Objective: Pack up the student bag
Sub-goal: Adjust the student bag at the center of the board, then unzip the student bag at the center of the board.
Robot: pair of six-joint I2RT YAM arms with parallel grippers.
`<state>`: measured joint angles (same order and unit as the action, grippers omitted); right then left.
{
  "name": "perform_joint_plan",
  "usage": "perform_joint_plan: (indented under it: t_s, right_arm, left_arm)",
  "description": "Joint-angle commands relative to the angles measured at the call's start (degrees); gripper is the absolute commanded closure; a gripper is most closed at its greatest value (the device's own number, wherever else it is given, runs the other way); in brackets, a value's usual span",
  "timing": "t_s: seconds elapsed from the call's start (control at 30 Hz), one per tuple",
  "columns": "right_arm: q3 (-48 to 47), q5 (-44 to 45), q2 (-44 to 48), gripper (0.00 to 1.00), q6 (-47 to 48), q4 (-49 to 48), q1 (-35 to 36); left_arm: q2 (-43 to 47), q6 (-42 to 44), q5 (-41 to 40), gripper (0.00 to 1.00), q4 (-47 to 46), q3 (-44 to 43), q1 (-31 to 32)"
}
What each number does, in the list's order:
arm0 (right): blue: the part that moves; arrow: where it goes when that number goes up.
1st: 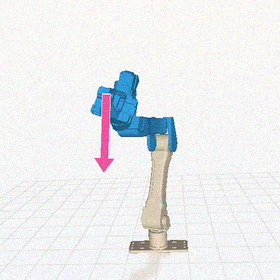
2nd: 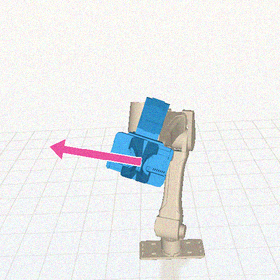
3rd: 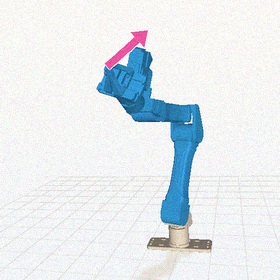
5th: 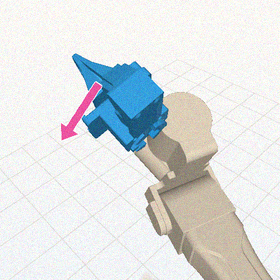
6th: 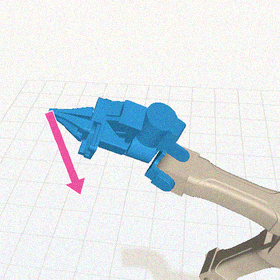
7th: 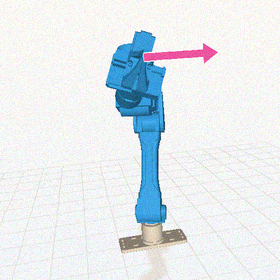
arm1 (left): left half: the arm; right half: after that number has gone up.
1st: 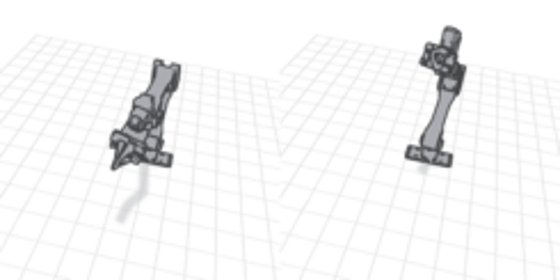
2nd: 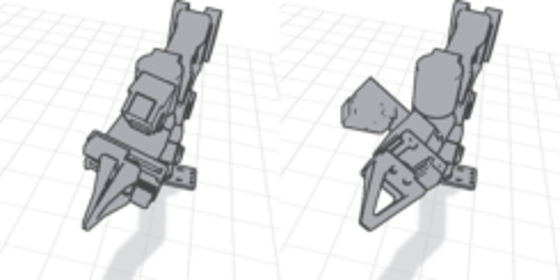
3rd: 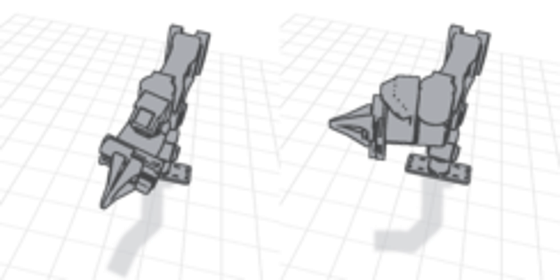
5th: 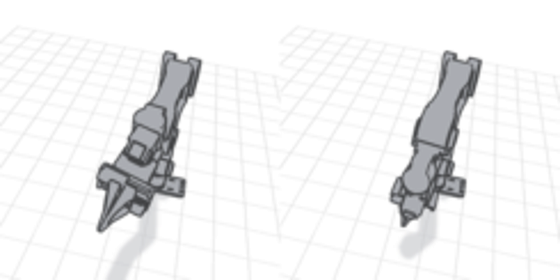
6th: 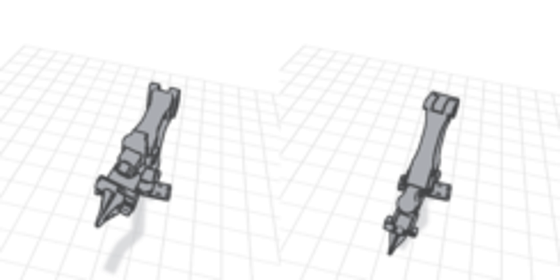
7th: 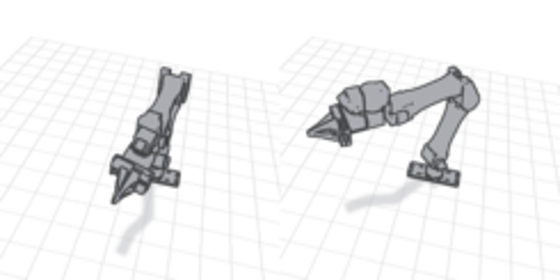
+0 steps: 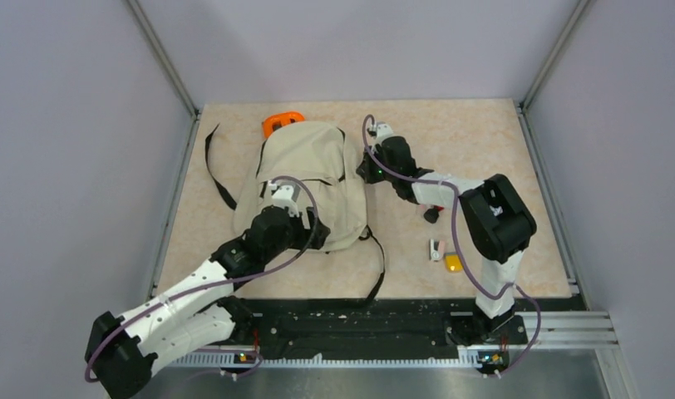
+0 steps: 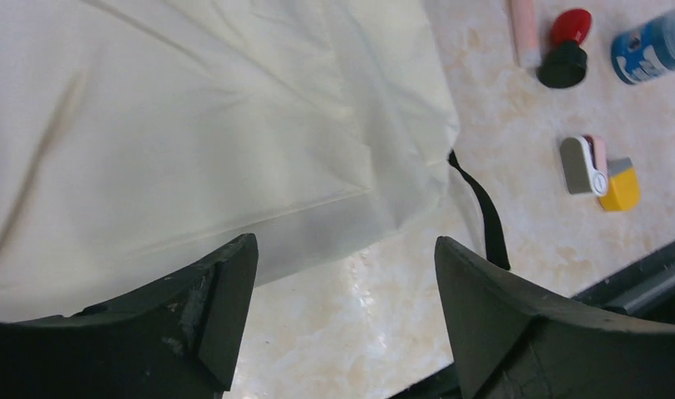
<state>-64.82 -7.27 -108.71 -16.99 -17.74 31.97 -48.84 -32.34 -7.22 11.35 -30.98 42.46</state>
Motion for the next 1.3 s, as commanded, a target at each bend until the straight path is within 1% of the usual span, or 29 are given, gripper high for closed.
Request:
perform_joint_plan:
  t_s: [0.0,0.03,0.1,0.13,0.2,0.27,0.37,0.47,0.57,0.67,0.73,0.77,0.93,1.0,1.07,1.17,1.23,1.27]
  right_arm:
    - [-5.87,1.43,0.09,1.00,4.66,3.13,-0.76]
    - [-5.77,1.23,0.99,0.95,4.67,3.45,-0.76]
    - [-4.18,0.51,3.37,0.75,4.47,3.10,-0.76]
    - [-2.87,0.24,4.97,0.68,4.16,2.79,-0.76]
    - [-0.14,-0.48,8.29,0.58,3.53,2.31,-0.76]
    - [2.88,-1.48,12.81,0.54,2.73,2.14,-0.76]
    - [8.75,-2.75,19.45,0.52,1.27,1.38,-0.76]
    - [15.21,-2.96,26.87,0.50,-0.10,1.10,-0.76]
    - [20.16,-2.32,34.04,0.49,-0.88,1.46,-0.75]
    - [23.34,-0.71,40.35,0.47,-0.86,2.89,-0.76]
    - [24.24,0.22,43.40,0.46,-0.39,4.15,-0.76]
    - [24.41,0.65,44.93,0.45,-0.20,4.99,-0.76]
    - [24.95,0.80,47.89,0.45,-0.03,5.77,-0.76]
    - [25.08,0.75,48.06,0.45,-0.03,5.97,-0.76]
    - [25.16,0.75,47.90,0.45,-0.05,6.26,-0.72]
    - [25.35,0.69,47.84,0.45,0.01,6.31,-0.76]
    - [25.48,0.63,47.72,0.45,0.02,6.19,-0.76]
    - [25.52,0.43,47.59,0.45,-0.07,6.13,-0.76]
  left_arm:
    - [0.39,3.37,-4.04,0.15,0.02,-2.79,-5.80]
    - [-0.10,3.83,-2.53,0.15,-0.73,-2.96,-9.04]
    - [-1.26,4.56,1.61,0.14,-3.35,-2.95,-16.02]
    - [-2.06,5.01,2.39,0.13,-4.75,-2.90,-18.90]
    - [-4.50,6.36,2.32,0.13,-7.53,-3.28,-23.78]
    - [-7.94,7.23,3.12,0.13,-9.47,-3.97,-29.06]
    - [-14.00,8.60,5.89,0.15,-13.22,-4.93,-34.08]
    - [-20.23,11.40,6.50,0.20,-14.63,-7.17,-35.76]
    - [-25.78,12.76,5.64,0.30,-14.56,-9.41,-36.92]
    - [-28.14,13.84,5.93,0.40,-15.86,-10.18,-37.42]
    - [-29.22,14.33,4.89,0.47,-15.88,-10.68,-37.54]
    - [-29.57,14.40,4.47,0.49,-15.89,-10.86,-37.60]
    - [-31.37,14.78,3.91,0.51,-15.73,-11.52,-37.80]
    - [-32.23,15.29,3.86,0.54,-15.19,-12.05,-37.89]
    - [-32.74,15.85,4.09,0.61,-14.77,-12.52,-37.95]
    - [-33.35,16.52,5.53,0.79,-12.56,-13.96,-37.97]
    - [-33.57,17.11,6.84,0.96,-11.87,-14.62,-37.97]
    - [-33.57,17.39,7.86,1.00,-11.68,-14.76,-37.97]
